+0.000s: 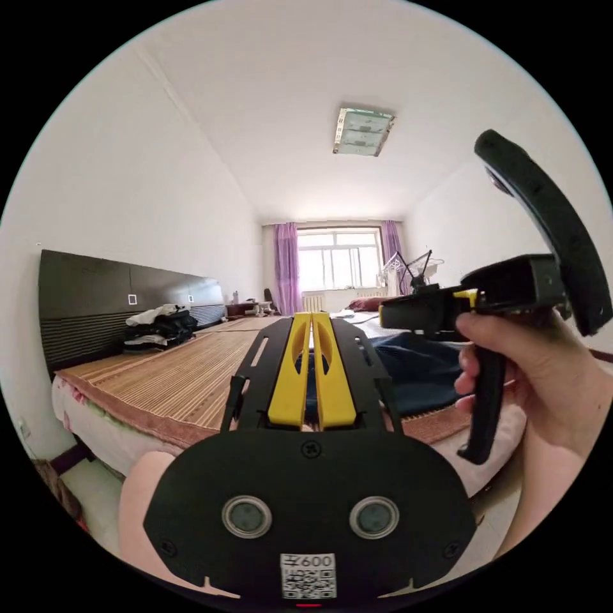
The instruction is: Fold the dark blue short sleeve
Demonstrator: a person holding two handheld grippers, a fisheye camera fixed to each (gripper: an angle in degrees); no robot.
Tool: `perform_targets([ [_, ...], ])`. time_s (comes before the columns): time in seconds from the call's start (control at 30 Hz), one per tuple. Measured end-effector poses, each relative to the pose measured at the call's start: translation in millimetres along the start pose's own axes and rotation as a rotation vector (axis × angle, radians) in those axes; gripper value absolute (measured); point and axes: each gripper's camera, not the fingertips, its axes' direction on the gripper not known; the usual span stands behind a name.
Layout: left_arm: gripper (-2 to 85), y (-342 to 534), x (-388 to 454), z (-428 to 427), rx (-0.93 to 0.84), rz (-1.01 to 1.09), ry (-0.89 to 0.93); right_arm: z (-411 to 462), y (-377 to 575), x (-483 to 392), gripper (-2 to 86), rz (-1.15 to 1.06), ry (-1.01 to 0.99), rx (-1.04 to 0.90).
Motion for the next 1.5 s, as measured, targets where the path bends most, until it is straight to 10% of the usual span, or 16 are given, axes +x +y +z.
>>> perform_targets([
  [0.1, 0.8, -4, -18, 35, -0.106, -0.002, 0.080, 11, 7, -4, -0.8, -0.326, -0.041, -0.168],
  [0.3, 12.2, -4, -42, 122, -0.367, 0.001, 0.152, -14, 33, 40, -0.8, -0.064, -0.030, 0.171],
  [0.63, 14.8, 33, -83, 238, -0.758, -0.271, 0.396, 2, 43, 74, -0.8, -0.109, 0.048, -0.049],
  [1.5, 13.2, 70, -73, 246, -0.646, -0.084, 0.284, 71, 39, 57, -0.8, -0.006, -0.058, -0.161],
])
